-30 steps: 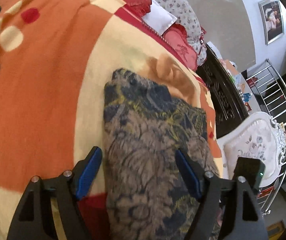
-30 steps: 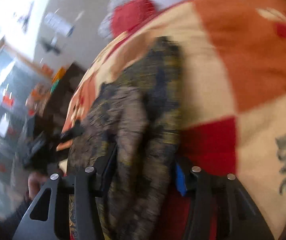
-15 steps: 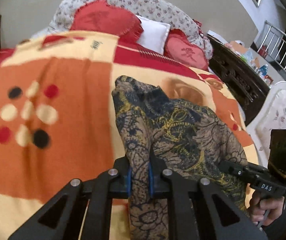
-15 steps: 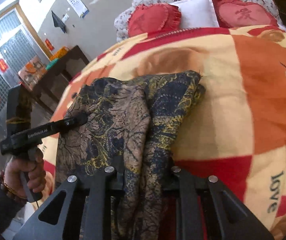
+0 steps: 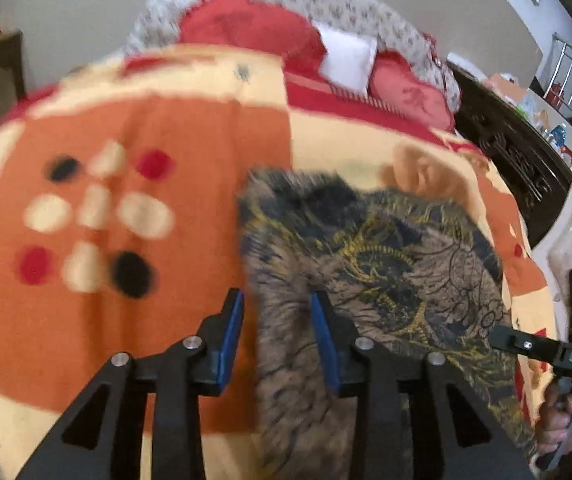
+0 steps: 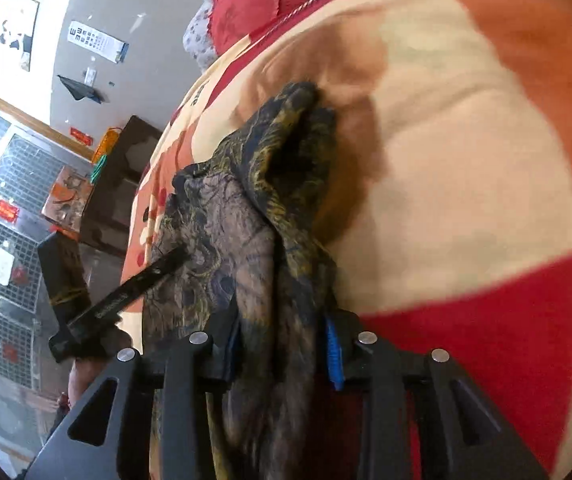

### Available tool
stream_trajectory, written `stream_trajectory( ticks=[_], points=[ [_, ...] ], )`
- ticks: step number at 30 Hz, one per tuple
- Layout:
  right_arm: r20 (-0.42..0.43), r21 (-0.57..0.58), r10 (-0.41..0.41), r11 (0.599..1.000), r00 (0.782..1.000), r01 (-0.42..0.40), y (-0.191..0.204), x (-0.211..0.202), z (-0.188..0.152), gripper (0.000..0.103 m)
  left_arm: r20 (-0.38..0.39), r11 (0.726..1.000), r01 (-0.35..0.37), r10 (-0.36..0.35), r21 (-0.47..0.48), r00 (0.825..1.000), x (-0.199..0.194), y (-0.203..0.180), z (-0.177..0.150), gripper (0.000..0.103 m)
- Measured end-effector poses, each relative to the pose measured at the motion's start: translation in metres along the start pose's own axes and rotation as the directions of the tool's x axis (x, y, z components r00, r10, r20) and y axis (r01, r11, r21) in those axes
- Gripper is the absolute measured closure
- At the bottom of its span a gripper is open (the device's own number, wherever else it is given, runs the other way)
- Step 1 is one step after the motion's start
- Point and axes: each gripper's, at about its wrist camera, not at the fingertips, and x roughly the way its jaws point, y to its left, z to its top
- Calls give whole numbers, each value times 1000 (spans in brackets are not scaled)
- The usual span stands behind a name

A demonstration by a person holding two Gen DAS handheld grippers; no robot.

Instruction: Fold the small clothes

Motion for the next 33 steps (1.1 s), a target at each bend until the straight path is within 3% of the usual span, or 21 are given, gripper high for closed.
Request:
stream_trajectory(
  ticks=[3, 5, 7, 9, 10, 11, 12, 13, 14, 16, 18, 21, 24, 25, 28, 33],
  points=[
    [80, -161, -107, 980, 991, 119, 30, -34, -14, 69, 113, 1000, 8, -9, 9, 994, -47, -2, -11, 36],
    [153, -272, -120, 949, 981, 158, 63, -55, -27, 69, 164, 997, 65, -73, 51, 984, -71, -17, -31, 33],
    [172, -422, -99, 892, 980, 164, 105, -61, -47, 72, 137, 990, 127, -134, 62, 981, -72, -30, -40, 34],
    [132, -520, -126, 836, 983, 176, 130, -47, -63, 88, 71, 984, 165, -169, 61, 983, -63, -40, -54, 39],
    [118, -555, -193, 800, 974, 226, 134, -38, -74, 92, 37, 990, 130, -132, 60, 990, -59, -43, -61, 45],
    [116, -567, -273, 772, 955, 289, 129, -28, -84, 94, -7, 993, 103, -103, 56, 995, -52, -44, -70, 69],
    [98, -545, -329, 772, 939, 327, 115, -20, -92, 96, -57, 996, 75, -73, 37, 996, -44, -39, -85, 85],
    [70, -504, -341, 799, 937, 328, 97, -18, -101, 96, -50, 997, 68, -66, 29, 997, -45, -35, -95, 88],
    [90, -467, -288, 834, 953, 296, 79, -24, -112, 97, -26, 997, 68, -67, 40, 997, -48, -33, -104, 89],
    [112, -448, -238, 855, 965, 263, 64, -33, -121, 98, 13, 996, 49, -50, 71, 999, -53, -36, -114, 90],
    [93, -417, -219, 877, 971, 238, 61, -33, -117, 98, -11, 998, 30, -30, 48, 999, -55, -39, -108, 89],
    [43, -383, -231, 895, 972, 230, 70, -44, -101, 98, -24, 997, 74, -74, -12, 997, -64, -37, -81, 85],
    [152, -391, -244, 875, 958, 285, 99, -53, -69, 98, 34, 998, 56, -55, -35, 998, -63, -33, -45, 71],
    [183, -382, -252, 872, 950, 305, 105, -51, -57, 98, 38, 998, 27, -25, -50, 999, -54, -33, -22, 70],
    [232, -351, -309, 858, 922, 376, 121, -30, -17, 98, 8, 992, -24, 25, -123, 1000, -20, -29, 22, 70],
    [176, -293, -433, 834, 884, 467, 128, 35, 30, 98, -15, 981, -89, 87, -170, 996, 29, -32, 53, 70]
  ],
)
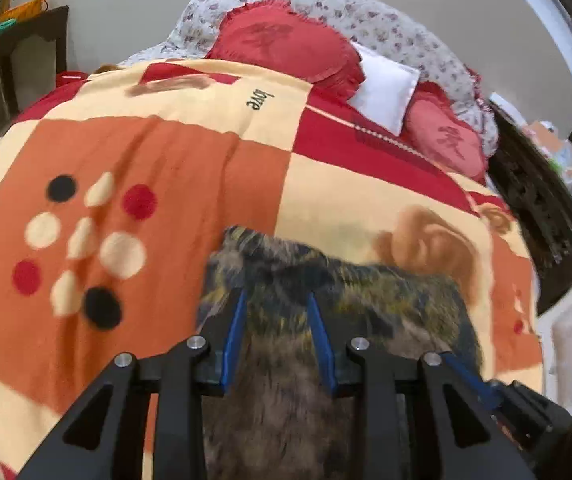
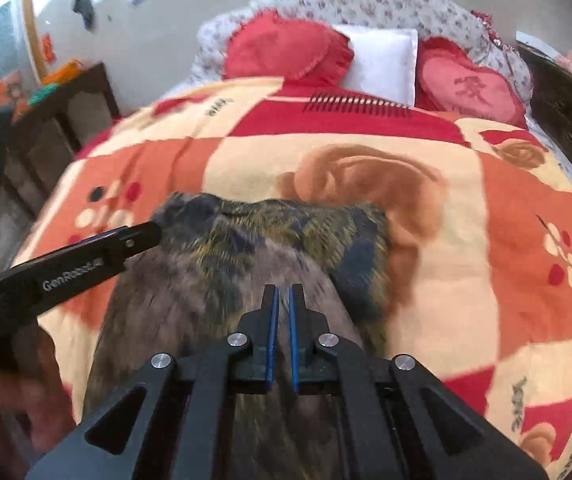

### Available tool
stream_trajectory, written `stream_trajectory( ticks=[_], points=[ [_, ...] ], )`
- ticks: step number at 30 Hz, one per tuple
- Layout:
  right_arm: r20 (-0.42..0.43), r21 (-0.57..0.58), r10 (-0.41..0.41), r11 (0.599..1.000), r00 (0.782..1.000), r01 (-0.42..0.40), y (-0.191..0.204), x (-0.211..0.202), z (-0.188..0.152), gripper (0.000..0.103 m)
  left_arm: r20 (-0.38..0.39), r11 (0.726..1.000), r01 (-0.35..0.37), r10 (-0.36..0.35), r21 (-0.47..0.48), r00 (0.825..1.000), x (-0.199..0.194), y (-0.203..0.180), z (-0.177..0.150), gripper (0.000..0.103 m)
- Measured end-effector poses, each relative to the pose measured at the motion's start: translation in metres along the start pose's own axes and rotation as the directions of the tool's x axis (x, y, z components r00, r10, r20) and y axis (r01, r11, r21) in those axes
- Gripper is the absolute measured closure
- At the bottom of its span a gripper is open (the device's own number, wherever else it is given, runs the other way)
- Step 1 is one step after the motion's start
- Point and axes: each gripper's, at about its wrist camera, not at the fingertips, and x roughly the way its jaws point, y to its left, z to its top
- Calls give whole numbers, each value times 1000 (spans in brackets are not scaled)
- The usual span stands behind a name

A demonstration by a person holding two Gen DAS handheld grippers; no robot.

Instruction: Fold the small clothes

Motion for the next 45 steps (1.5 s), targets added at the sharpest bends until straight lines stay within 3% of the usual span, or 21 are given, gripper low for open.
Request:
stream_trajectory(
  ticks=[4, 7, 13, 16, 20, 27, 35, 39, 41, 45],
  points=[
    [-78, -29, -38, 999, 996, 36, -13, 50, 4, 102, -8, 1000, -25, 25, 19, 1000, 38, 2, -7, 70],
    [-25, 9, 6, 1000, 1000, -6, -32, 56, -1, 103, 58, 999, 24, -26, 32, 998, 37, 9, -17, 67],
    [42, 16, -4, 1000, 999, 3, -35, 56, -11, 103, 105, 997, 77, -78, 13, 991, 31, 17, -26, 66],
    [41, 39, 21, 999, 999, -23, -39, 57, -11, 103, 33, 999, 18, -19, 37, 999, 49, 8, -20, 65],
    [23, 80, 81, 993, 996, -83, -50, 64, -6, 103, 31, 993, -69, 67, 97, 997, 56, -7, -18, 63],
    [28, 48, 85, 995, 996, -86, -48, 63, -6, 103, 38, 995, -53, 50, 85, 998, 55, -5, -19, 64],
    [39, -75, 22, 997, 999, -19, -33, 65, -7, 103, 34, 995, -53, 50, 87, 998, 58, -4, -18, 63],
    [-31, -73, 42, 996, 999, -44, -33, 44, 1, 103, -8, 993, -7, 8, 116, 1000, 47, -1, -13, 63],
    [21, -34, 73, 997, 997, -73, -37, 8, -3, 103, -30, 992, 37, -33, 122, 999, 28, 7, -12, 63],
    [95, -92, 159, 984, 983, -151, -25, -57, -37, 103, 47, 986, 65, -73, 155, 996, -41, 18, -43, 59]
  ],
)
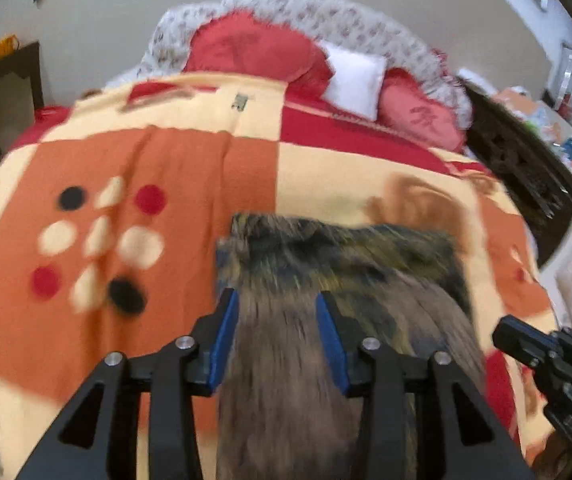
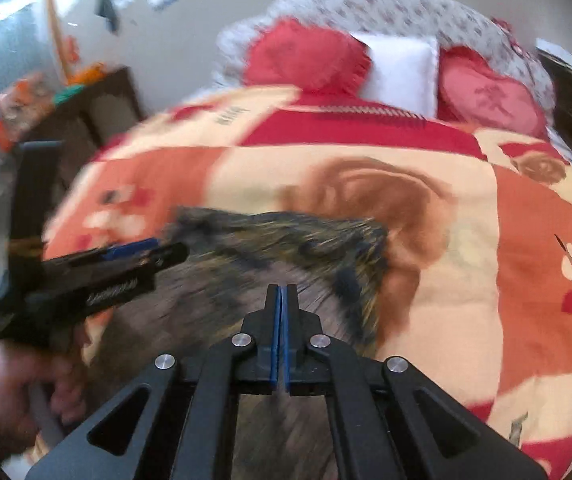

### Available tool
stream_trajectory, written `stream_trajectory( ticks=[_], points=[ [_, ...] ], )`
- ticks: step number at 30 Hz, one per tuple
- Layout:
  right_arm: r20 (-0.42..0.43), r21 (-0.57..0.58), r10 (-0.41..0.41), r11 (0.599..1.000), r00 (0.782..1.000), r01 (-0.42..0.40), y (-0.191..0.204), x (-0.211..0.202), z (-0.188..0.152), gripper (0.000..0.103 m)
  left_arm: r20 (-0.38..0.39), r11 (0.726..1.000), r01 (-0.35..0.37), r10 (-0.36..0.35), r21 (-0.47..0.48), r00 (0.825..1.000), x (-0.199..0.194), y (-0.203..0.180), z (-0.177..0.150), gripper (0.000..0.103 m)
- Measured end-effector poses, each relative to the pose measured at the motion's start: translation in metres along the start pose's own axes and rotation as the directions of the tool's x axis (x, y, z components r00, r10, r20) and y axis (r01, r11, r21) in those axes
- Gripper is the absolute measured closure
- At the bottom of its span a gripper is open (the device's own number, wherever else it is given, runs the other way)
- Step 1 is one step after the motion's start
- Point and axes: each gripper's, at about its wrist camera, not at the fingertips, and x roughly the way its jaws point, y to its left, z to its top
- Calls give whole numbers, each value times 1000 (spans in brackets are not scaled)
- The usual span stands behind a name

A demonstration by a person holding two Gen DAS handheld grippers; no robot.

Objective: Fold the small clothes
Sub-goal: 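Open both tools and smooth the folded shirt into a neat rectangle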

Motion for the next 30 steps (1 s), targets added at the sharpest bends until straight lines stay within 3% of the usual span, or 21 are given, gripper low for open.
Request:
stream_trajectory(
  ticks=[2, 4, 6, 8, 9, 10, 12, 14, 17, 18, 22, 30],
  points=[
    [18, -59, 10, 998, 1000, -8, 17, -25, -25, 103, 14, 997, 61, -61, 44, 998, -37, -10, -36, 59],
    [31, -79, 1, 997, 1000, 1, 28, -42, -50, 103, 33, 994, 71, -74, 84, 997, -63, -21, -65, 59],
    [47, -74, 2, 997, 999, 2, 33, -58, -73, 103, 33, 992, 74, -78, 99, 996, -78, -29, -95, 52],
    [43, -51, 2, 999, 999, 0, 35, -63, -94, 100, -2, 996, 39, -39, 86, 999, -74, -32, -118, 51],
    [21, -32, 7, 999, 1000, -7, 34, -60, -103, 99, -59, 998, 29, -26, 58, 998, -63, -30, -131, 52],
    [-14, -12, 14, 1000, 1000, -14, 32, -54, -112, 99, -58, 998, 25, -22, 53, 998, -61, -29, -138, 52],
    [-106, 27, 17, 1000, 994, -14, 27, -38, -130, 99, -17, 994, -8, 10, 112, 1000, -64, -39, -144, 48],
    [-60, 50, -3, 999, 998, 6, 25, -49, -136, 99, -14, 991, -23, 25, 133, 1000, -62, -47, -144, 34],
    [42, 78, -31, 997, 999, 27, 23, -86, -136, 98, -13, 990, 60, -59, 129, 998, -58, -53, -144, 3],
    [61, 84, -42, 996, 997, 37, 23, -96, -139, 96, -19, 988, 71, -69, 140, 997, -55, -54, -145, 0],
    [66, 83, -81, 994, 995, 75, 22, -117, -161, 95, -29, 976, -32, 39, 216, 999, -46, -71, -148, 0],
    [4, 82, -129, 988, 992, 128, 22, -130, -193, 95, -66, 963, -46, 66, 264, 996, -42, -76, -143, 0]
  ],
)
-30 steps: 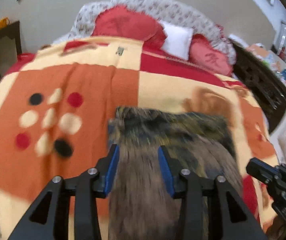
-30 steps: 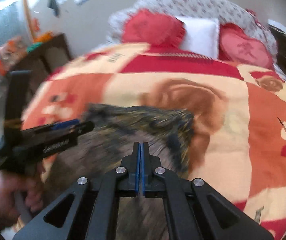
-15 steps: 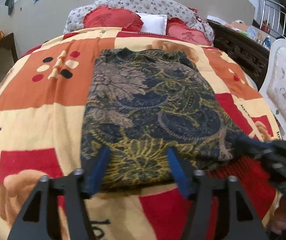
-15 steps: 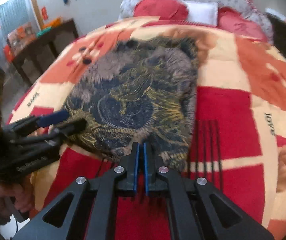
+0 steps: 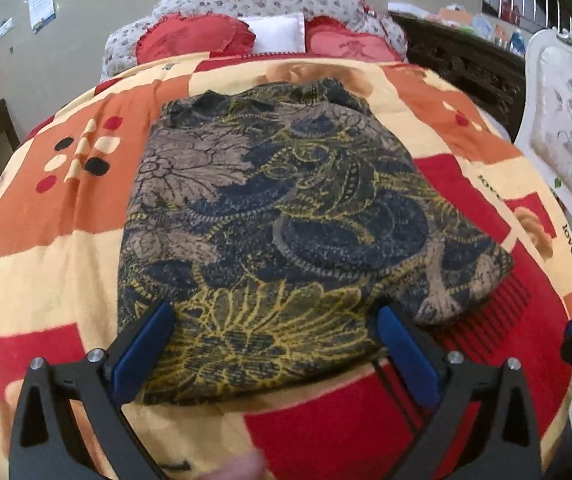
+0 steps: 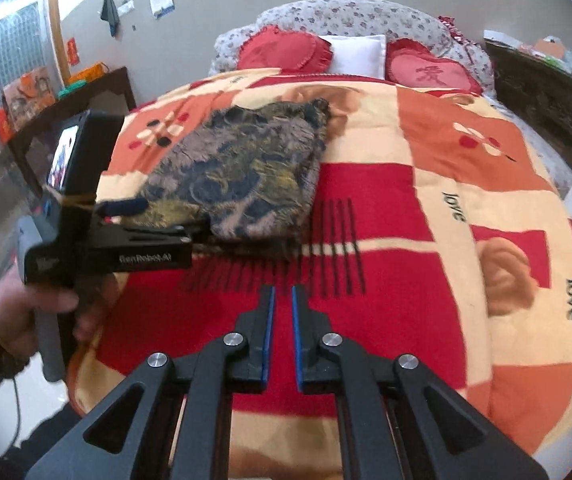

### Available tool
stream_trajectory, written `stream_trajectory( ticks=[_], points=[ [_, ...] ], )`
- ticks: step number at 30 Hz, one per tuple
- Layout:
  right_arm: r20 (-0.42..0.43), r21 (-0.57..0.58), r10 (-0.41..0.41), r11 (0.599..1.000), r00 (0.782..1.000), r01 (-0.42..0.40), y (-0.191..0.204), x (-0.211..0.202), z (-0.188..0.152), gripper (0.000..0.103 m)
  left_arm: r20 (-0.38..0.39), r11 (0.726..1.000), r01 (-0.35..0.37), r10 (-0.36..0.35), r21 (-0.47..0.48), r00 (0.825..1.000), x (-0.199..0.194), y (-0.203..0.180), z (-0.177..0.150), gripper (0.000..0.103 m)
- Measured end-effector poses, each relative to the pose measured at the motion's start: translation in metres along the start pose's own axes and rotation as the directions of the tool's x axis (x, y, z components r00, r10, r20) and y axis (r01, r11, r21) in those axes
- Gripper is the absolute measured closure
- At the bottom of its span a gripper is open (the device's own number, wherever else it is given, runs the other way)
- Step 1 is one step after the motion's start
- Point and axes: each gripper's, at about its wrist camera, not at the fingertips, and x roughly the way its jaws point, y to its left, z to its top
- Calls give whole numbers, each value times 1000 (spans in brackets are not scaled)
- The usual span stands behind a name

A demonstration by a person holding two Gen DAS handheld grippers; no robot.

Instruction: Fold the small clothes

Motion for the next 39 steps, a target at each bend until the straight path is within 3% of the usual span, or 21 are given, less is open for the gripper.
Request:
stream_trajectory(
  ticks=[1, 6, 11, 15, 39],
  points=[
    [-1, 6, -5, 1000, 1000, 5, -2, -4, 1, 95, -19, 1000, -8, 7, -22, 1000, -9, 0, 3, 0],
    [14, 2, -30, 1000, 999, 30, -3, -24, 10, 95, 70, 998, -45, 49, -51, 996, -75, -14, 8, 0],
    [20, 4, -41, 999, 999, 41, -2, -35, 22, 95, 35, 995, -48, 52, -90, 998, -100, -20, 7, 0],
    [15, 11, -51, 999, 999, 51, -3, -37, 25, 94, 18, 992, -26, 28, -126, 999, -108, -18, 5, 0],
    [3, -22, -46, 999, 999, 46, 2, -32, 40, 93, -24, 989, -65, 62, -132, 998, -98, -16, 6, 0]
  ],
)
